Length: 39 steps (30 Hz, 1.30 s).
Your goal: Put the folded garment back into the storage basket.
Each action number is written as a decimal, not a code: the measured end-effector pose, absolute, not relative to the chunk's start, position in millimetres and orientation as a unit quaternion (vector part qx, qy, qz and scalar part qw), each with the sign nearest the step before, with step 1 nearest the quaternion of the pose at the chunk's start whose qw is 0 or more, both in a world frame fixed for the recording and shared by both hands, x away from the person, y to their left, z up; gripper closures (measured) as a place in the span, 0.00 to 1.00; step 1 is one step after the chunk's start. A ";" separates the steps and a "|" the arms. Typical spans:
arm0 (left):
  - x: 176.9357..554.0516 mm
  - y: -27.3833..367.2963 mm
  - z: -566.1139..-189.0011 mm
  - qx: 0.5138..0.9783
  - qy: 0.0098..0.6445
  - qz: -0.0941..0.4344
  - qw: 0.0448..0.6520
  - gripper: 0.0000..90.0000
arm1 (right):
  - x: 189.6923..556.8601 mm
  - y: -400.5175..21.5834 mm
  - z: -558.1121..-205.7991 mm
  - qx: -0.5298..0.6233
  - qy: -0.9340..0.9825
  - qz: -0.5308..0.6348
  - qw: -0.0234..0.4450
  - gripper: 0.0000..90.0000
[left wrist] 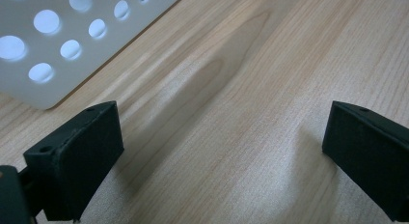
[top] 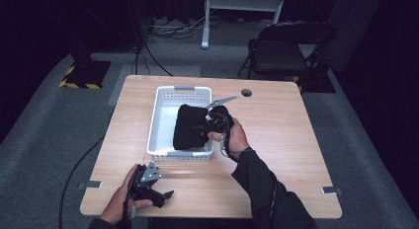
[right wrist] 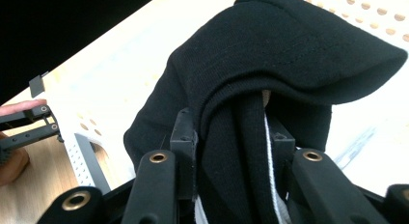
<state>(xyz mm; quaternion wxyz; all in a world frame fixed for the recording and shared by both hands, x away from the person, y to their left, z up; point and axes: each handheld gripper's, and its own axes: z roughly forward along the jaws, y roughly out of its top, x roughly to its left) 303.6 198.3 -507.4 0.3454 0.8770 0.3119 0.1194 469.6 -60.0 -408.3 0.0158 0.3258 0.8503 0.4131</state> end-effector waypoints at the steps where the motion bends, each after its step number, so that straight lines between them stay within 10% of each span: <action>1: 303.6 198.3 -507.4 0.877 0.312 0.119 0.345 0.01 | 469.6 -59.5 -408.5 0.326 0.851 0.412 0.017 0.74; 39: 303.1 198.5 -507.3 0.877 0.312 0.119 0.345 0.01 | 471.5 -45.1 -424.9 0.316 0.869 0.379 0.034 0.73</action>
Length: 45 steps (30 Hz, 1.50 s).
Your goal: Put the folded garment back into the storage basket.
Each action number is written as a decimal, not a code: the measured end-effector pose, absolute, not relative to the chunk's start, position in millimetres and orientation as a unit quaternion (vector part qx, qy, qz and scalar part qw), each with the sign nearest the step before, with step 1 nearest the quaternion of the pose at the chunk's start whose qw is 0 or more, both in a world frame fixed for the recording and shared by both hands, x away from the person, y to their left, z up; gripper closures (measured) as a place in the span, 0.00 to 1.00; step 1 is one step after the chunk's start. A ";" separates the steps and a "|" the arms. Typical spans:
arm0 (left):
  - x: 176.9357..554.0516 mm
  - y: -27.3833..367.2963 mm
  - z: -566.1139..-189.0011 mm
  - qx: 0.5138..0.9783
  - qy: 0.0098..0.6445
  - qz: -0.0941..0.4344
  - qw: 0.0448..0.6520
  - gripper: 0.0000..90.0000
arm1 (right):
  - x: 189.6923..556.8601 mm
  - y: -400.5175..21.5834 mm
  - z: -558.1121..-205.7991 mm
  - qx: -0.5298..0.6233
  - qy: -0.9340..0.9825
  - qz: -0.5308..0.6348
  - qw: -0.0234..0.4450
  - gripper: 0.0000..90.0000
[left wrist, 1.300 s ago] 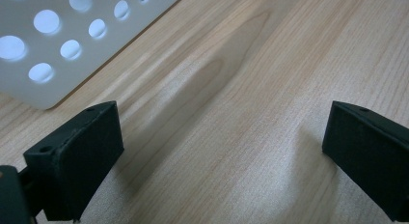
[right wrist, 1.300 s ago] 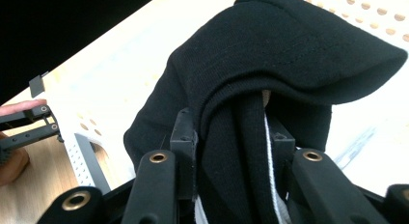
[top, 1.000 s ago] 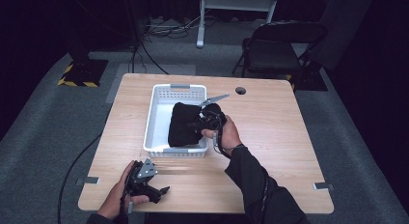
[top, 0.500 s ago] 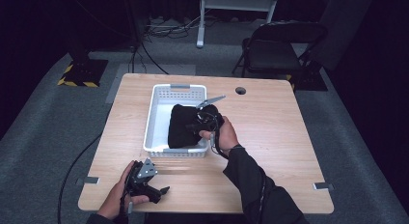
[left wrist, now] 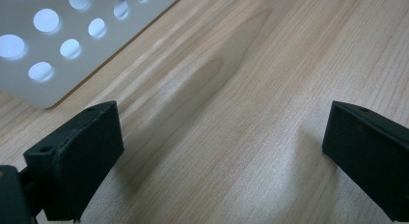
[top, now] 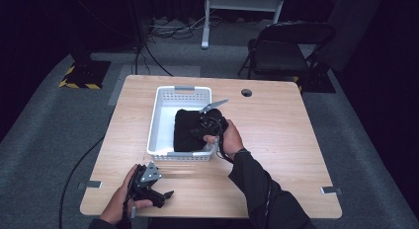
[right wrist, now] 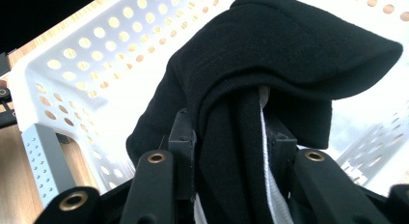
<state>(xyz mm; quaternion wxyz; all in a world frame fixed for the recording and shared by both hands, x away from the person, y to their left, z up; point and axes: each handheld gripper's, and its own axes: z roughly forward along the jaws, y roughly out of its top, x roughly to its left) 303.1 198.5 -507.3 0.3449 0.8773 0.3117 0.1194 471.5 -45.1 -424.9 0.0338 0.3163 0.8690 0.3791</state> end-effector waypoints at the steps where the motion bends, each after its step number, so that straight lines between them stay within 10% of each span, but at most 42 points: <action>1: 303.0 198.5 -507.3 0.877 0.312 0.119 0.345 0.01 | 471.3 -44.6 -425.2 0.315 0.870 0.378 0.035 0.72; 45: 303.1 198.5 -507.3 0.877 0.312 0.120 0.345 0.01 | 470.0 -36.6 -432.7 0.308 0.886 0.345 0.044 0.54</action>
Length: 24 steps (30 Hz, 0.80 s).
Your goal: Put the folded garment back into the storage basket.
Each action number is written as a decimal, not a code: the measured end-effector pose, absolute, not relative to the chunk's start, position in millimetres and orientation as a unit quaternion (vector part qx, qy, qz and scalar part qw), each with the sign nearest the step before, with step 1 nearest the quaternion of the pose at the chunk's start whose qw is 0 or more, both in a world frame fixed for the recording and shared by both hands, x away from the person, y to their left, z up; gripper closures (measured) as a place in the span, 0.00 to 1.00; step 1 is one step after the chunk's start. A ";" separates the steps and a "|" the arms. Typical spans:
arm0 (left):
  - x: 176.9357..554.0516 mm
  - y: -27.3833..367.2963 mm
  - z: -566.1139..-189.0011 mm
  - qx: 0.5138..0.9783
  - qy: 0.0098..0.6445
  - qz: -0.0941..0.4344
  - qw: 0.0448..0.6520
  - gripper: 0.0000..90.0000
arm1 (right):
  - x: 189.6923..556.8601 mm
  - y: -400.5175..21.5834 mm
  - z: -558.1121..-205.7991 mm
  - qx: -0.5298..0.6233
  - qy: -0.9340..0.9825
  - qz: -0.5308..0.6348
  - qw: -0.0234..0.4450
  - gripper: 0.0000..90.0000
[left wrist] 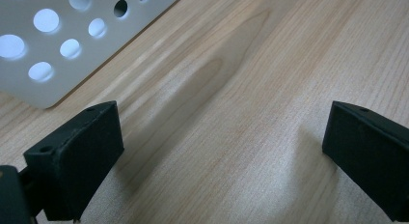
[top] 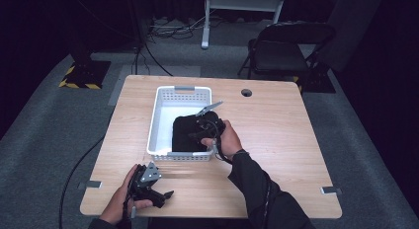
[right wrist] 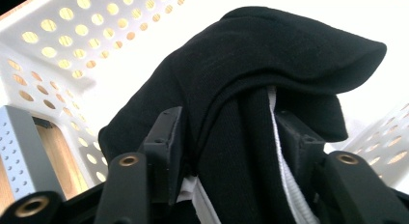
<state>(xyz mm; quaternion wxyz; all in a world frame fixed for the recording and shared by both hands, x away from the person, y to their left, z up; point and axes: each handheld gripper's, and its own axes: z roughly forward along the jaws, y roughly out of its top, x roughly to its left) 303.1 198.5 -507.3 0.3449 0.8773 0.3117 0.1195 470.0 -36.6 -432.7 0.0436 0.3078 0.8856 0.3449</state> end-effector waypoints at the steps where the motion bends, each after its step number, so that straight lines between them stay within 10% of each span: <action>1: 303.1 198.5 -507.3 0.877 0.312 0.119 0.345 0.01 | 470.1 -36.7 -432.6 0.307 0.886 0.345 0.043 0.52; 24: 302.9 198.4 -507.3 0.877 0.312 0.120 0.345 0.01 | 466.6 -31.3 -433.2 0.276 0.902 0.320 0.087 0.08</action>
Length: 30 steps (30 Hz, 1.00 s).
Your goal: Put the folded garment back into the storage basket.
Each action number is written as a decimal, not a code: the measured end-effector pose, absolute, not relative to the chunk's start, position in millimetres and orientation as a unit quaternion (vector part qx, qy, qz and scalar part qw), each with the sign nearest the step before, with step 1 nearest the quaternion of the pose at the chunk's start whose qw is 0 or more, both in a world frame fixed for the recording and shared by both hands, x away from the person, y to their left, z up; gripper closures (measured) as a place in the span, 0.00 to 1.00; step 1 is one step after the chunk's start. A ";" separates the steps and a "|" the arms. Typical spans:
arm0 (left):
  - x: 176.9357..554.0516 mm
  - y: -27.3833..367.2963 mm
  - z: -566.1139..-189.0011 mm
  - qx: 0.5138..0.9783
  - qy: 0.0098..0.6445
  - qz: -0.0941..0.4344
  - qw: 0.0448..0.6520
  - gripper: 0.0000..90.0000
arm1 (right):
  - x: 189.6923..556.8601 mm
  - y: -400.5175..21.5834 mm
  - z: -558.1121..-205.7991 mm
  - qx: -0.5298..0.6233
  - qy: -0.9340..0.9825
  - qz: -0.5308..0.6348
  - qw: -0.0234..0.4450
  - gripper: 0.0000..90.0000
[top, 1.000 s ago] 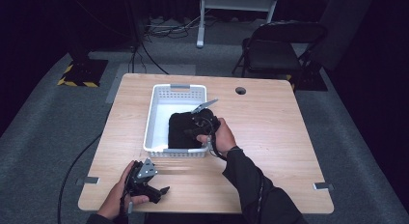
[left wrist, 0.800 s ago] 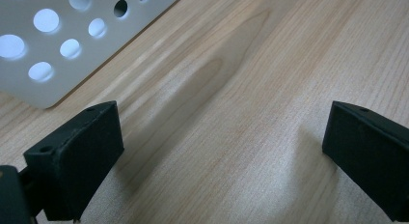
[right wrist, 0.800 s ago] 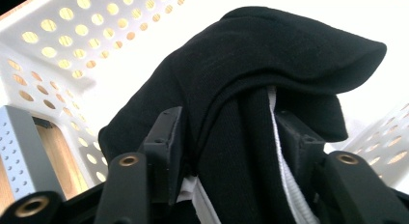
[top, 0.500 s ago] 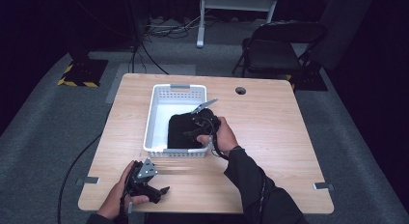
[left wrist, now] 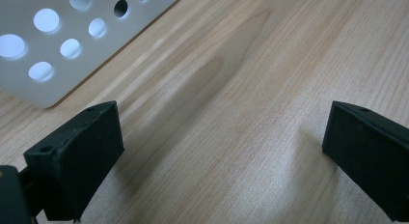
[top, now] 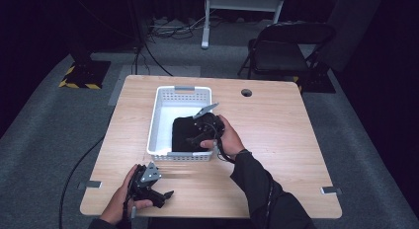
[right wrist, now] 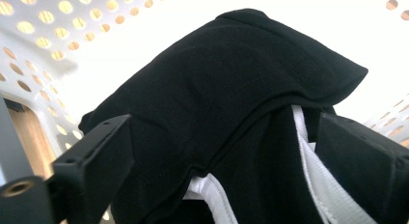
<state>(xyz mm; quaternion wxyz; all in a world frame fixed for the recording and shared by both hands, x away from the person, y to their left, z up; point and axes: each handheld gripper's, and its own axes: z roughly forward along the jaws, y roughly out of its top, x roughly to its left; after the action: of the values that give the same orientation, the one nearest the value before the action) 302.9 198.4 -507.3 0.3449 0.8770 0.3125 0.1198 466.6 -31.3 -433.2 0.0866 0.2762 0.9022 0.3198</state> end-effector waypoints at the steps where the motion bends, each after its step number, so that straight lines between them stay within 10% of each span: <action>1: 302.9 198.4 -507.3 0.877 0.313 0.120 0.345 0.01 | 466.4 -30.9 -433.4 0.272 0.904 0.319 0.087 0.06; 30: 302.7 198.4 -507.3 0.877 0.313 0.119 0.345 0.01 | 452.0 -46.2 -418.6 0.235 0.911 0.304 0.146 0.06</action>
<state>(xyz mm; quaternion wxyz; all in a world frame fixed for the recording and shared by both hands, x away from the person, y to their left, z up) 302.7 198.4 -507.3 0.3448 0.8767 0.3134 0.1192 452.0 -46.2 -418.6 0.1462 0.2350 0.9115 0.3044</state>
